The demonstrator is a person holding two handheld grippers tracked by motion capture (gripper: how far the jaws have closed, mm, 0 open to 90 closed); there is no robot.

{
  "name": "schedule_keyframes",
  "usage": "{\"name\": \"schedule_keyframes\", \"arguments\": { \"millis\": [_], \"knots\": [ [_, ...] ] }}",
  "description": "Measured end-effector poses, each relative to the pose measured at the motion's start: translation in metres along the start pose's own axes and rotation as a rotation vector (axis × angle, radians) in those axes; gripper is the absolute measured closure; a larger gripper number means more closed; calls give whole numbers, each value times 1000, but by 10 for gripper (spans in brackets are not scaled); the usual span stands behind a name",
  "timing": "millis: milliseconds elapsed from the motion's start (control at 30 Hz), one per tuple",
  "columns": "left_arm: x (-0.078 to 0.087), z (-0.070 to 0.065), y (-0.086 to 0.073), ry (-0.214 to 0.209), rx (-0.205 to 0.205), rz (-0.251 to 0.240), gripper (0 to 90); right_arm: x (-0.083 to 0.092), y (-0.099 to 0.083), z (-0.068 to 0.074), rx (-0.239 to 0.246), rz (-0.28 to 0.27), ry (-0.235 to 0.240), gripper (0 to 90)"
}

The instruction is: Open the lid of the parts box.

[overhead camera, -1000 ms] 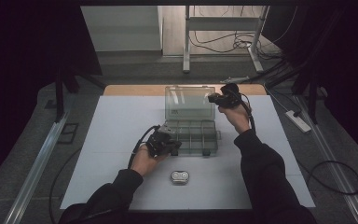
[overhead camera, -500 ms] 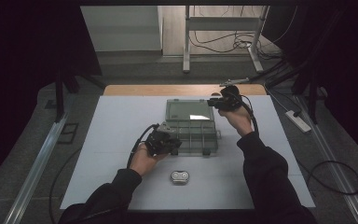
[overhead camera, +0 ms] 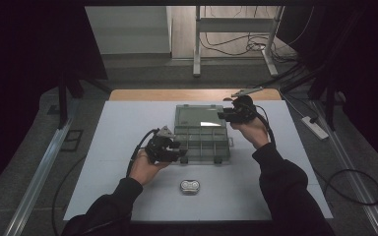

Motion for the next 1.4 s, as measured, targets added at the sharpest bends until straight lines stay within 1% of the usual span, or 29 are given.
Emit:
{"name": "schedule_keyframes", "arguments": {
  "millis": [133, 300, 333, 467, 633, 767, 833, 933, 1067, 1100, 1133, 1267, 1400],
  "knots": [
    [7, 3, -2, 9, 8, -10, 460, 5, -4, 2, -22, 5, 2, 572],
    [14, 6, -4, 20, 19, -20, 404, 11, -7, 7, -10, 10, 4, 501],
    [16, 7, -5, 21, 28, -27, 394, 12, -7, 9, -9, 11, 2, 491],
    [24, 11, -7, 24, 43, -42, 358, 17, -8, 14, -11, 4, 18, 458],
    [33, 15, -10, 30, 64, -53, 303, 21, -13, 22, 7, 29, 19, 418],
    [40, 17, -13, 39, 74, -60, 239, 25, -19, 28, 9, 39, 25, 396],
    [43, 18, -14, 38, 84, -60, 218, 28, -22, 30, 8, 44, 24, 378],
    [49, 20, -17, 37, 100, -72, 193, 33, -26, 33, 3, 48, 22, 345],
    [57, 22, -20, 48, 128, -89, 157, 40, -31, 37, 6, 49, 34, 305],
    [59, 22, -22, 41, 131, -90, 146, 41, -33, 38, 6, 47, 37, 291],
    [60, 22, -23, 43, 131, -89, 123, 43, -34, 40, 5, 48, 41, 286],
    [67, 22, -28, 40, 137, -97, 90, 49, -40, 44, 6, 47, 60, 257],
    [71, 21, -33, 46, 138, -101, 67, 53, -46, 49, 11, 53, 71, 220]
  ]
}}
Point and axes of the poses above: each handheld gripper's, and its own axes: x roughly backward along the jaws, y roughly out of its top, z roughly to its left, the point moved 3 cm from there along -x, roughly forward along the jaws, and after that the axes turned 5 degrees about x, right-handed, at the moved point
